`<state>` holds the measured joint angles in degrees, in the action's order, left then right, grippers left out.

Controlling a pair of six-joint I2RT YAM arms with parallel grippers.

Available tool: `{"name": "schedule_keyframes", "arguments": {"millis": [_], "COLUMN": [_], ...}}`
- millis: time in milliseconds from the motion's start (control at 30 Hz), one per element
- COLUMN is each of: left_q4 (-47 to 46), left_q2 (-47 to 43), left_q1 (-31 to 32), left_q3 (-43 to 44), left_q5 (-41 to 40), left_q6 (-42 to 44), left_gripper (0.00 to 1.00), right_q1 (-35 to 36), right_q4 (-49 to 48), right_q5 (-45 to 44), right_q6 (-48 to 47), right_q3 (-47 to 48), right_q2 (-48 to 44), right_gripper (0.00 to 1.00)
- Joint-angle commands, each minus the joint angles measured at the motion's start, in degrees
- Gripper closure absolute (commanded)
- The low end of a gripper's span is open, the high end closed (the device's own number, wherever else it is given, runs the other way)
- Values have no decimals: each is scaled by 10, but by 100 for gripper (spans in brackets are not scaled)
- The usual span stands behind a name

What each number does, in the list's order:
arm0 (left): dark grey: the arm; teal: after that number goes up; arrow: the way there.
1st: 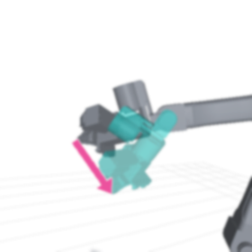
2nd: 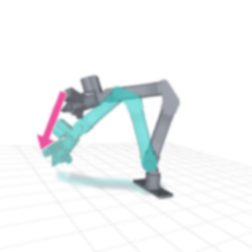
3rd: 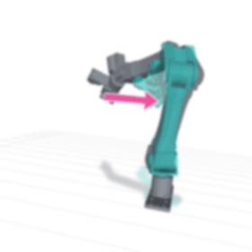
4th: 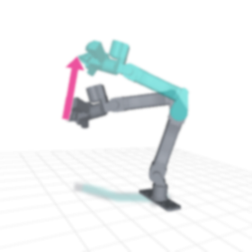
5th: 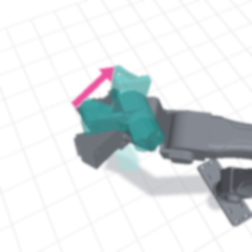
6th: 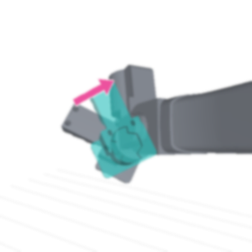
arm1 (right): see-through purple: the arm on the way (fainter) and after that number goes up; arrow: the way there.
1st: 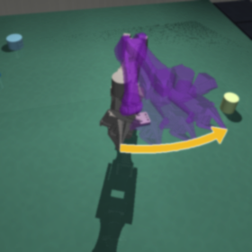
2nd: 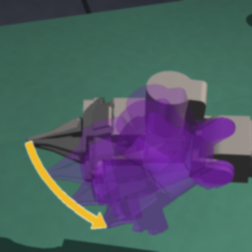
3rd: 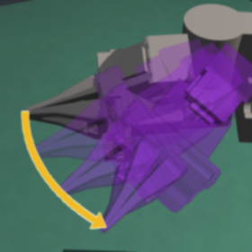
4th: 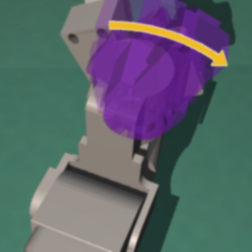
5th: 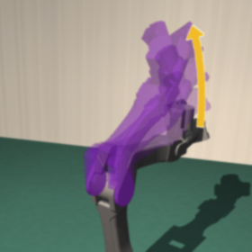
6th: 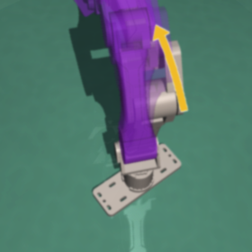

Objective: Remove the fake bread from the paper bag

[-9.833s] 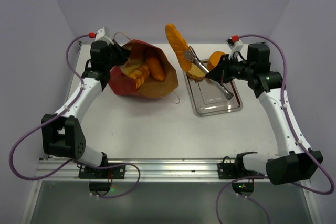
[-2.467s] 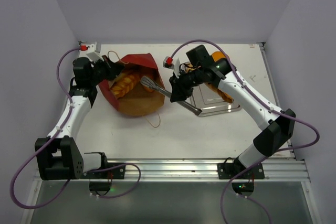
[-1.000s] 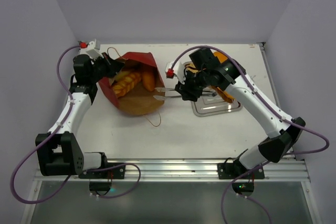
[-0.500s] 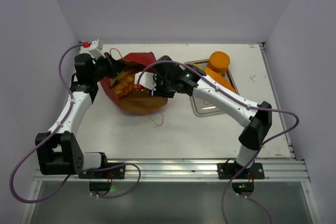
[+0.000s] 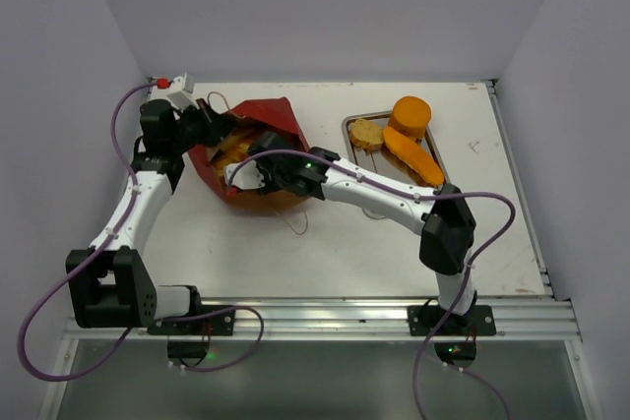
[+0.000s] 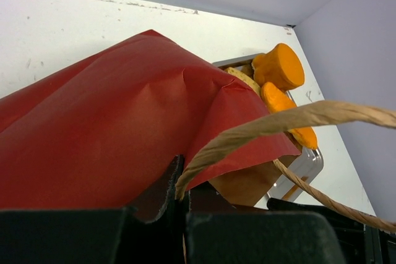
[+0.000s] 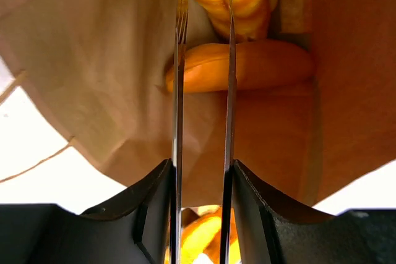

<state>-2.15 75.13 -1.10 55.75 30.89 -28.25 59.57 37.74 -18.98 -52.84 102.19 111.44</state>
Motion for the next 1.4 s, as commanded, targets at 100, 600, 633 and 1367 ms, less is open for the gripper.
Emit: {"name": "schedule_keyframes", "arguments": {"millis": [100, 600, 633, 1367], "left_q4": [9, 15, 16, 12], "left_q2": [-3, -10, -10, -12], "left_q1": [3, 3, 3, 2], "left_q3": [15, 14, 13, 12], "left_q5": [28, 41, 41, 51], "left_q6": [-6, -8, -7, -13], "left_gripper": [100, 100, 100, 100], "right_q1": [7, 22, 22, 29], "right_q4": [-76, -107, -109, -140], "right_q5": [-54, -62, -63, -82], "right_q6": [-52, -60, -60, -51], "right_q3": [7, 18, 18, 26], "right_q2": [18, 43, 43, 71], "right_gripper": [55, 53, 53, 47]}}
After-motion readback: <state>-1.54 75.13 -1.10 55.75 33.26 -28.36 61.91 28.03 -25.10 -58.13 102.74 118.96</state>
